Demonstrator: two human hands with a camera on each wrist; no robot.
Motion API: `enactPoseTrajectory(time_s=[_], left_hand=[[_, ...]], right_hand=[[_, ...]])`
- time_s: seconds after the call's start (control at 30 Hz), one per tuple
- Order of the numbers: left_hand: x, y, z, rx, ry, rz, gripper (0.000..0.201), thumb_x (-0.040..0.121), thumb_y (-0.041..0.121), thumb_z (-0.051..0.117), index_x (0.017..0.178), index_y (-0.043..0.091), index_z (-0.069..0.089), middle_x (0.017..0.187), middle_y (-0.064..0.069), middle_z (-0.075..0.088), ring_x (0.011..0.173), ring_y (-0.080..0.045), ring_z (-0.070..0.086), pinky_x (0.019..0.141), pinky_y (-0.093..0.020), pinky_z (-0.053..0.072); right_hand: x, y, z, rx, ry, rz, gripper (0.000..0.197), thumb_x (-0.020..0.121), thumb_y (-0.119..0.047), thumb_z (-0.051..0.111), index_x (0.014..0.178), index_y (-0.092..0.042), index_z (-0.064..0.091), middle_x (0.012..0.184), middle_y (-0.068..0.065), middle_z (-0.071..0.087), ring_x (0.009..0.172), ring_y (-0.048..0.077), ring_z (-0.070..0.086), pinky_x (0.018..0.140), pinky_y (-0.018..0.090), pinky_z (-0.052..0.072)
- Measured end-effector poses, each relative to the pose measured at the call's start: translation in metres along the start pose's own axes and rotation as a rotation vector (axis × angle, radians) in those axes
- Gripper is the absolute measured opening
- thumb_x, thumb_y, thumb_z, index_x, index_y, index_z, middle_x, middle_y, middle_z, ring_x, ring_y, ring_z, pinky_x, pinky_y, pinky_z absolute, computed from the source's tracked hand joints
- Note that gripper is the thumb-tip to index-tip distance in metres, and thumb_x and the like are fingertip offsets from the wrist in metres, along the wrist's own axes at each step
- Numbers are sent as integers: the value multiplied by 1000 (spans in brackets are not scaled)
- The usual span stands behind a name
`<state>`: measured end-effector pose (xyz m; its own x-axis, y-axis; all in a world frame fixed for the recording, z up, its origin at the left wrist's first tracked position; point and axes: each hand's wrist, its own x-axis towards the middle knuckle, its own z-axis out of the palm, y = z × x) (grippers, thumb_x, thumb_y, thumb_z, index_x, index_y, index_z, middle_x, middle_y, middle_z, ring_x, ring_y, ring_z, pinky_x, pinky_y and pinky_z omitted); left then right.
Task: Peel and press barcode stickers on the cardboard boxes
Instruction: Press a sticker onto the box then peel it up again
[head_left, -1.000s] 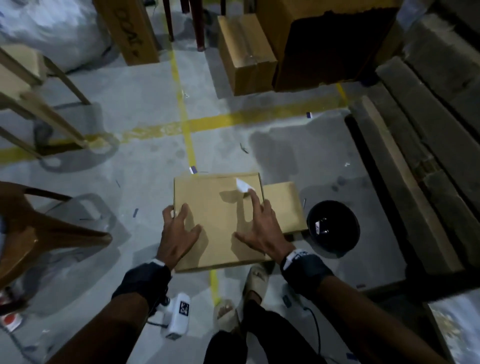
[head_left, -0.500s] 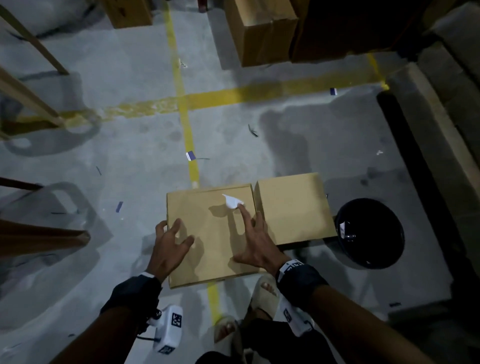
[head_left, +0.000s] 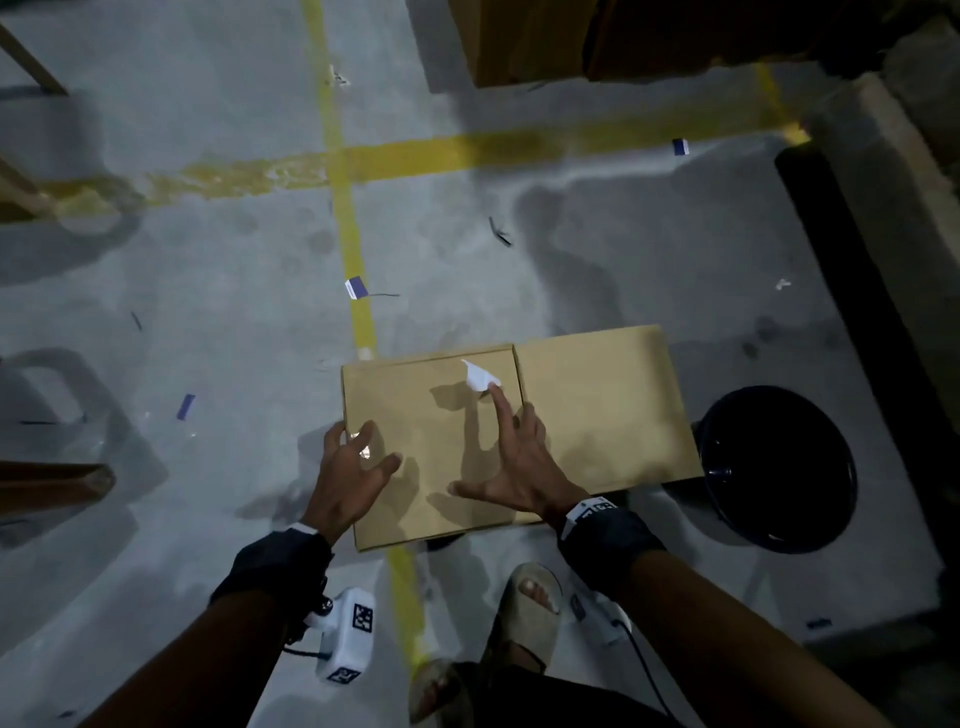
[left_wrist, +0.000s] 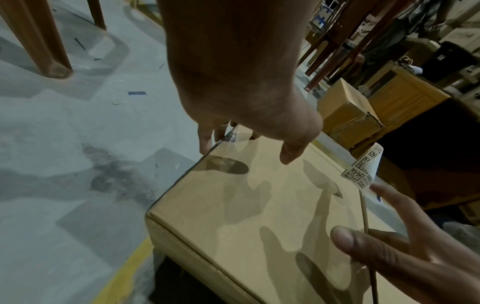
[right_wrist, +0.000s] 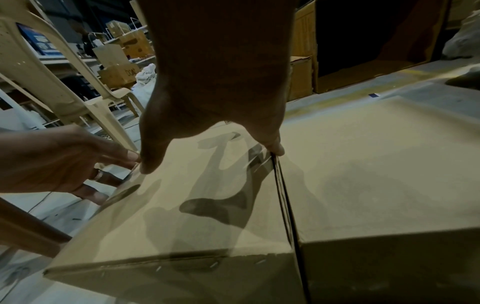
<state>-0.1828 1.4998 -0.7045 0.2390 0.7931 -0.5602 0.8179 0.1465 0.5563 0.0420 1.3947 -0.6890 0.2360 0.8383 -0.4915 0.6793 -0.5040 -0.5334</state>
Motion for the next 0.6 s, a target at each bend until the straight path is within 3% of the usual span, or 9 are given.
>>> enactPoseTrajectory(time_s=[0.1, 0.33, 0.43, 0.53, 0.6], left_hand=[[6, -3, 4, 11, 3, -7, 68, 90, 33, 75, 148, 9, 49, 159, -14, 24, 145, -28, 33, 118, -32, 27], [15, -2, 15, 0, -37, -43, 77, 87, 37, 78, 151, 9, 44, 161, -14, 21, 146, -30, 32, 119, -34, 27], [20, -2, 19, 1, -62, -59, 85, 85, 42, 79, 154, 11, 39, 163, -13, 18, 148, -30, 30, 121, -38, 28], [24, 0, 26, -4, -70, -60, 87, 83, 42, 81, 153, 10, 39, 163, -14, 17, 148, -30, 30, 121, -38, 29], [25, 5, 27, 17, -80, -64, 90, 82, 41, 82, 154, 9, 38, 161, -16, 18, 146, -32, 32, 120, -38, 29]], right_hand=[[7, 8, 8, -17, 14, 8, 150, 52, -93, 65, 161, -26, -13, 144, 31, 31, 135, 46, 29, 118, 57, 25], [18, 15, 8, -93, -56, 63, 149, 52, -96, 64, 158, -33, -19, 146, 26, 30, 134, 43, 31, 114, 54, 29], [21, 14, 11, -104, -126, 20, 147, 57, -91, 68, 158, -33, -21, 155, 23, 22, 142, 43, 25, 118, 55, 25], [20, 9, 20, -85, -150, -47, 145, 61, -85, 72, 158, -34, -24, 164, 25, 9, 152, 43, 8, 123, 56, 14], [16, 8, 25, -56, -123, -48, 142, 64, -83, 73, 158, -33, -21, 162, 22, 15, 148, 42, 15, 121, 55, 18]])
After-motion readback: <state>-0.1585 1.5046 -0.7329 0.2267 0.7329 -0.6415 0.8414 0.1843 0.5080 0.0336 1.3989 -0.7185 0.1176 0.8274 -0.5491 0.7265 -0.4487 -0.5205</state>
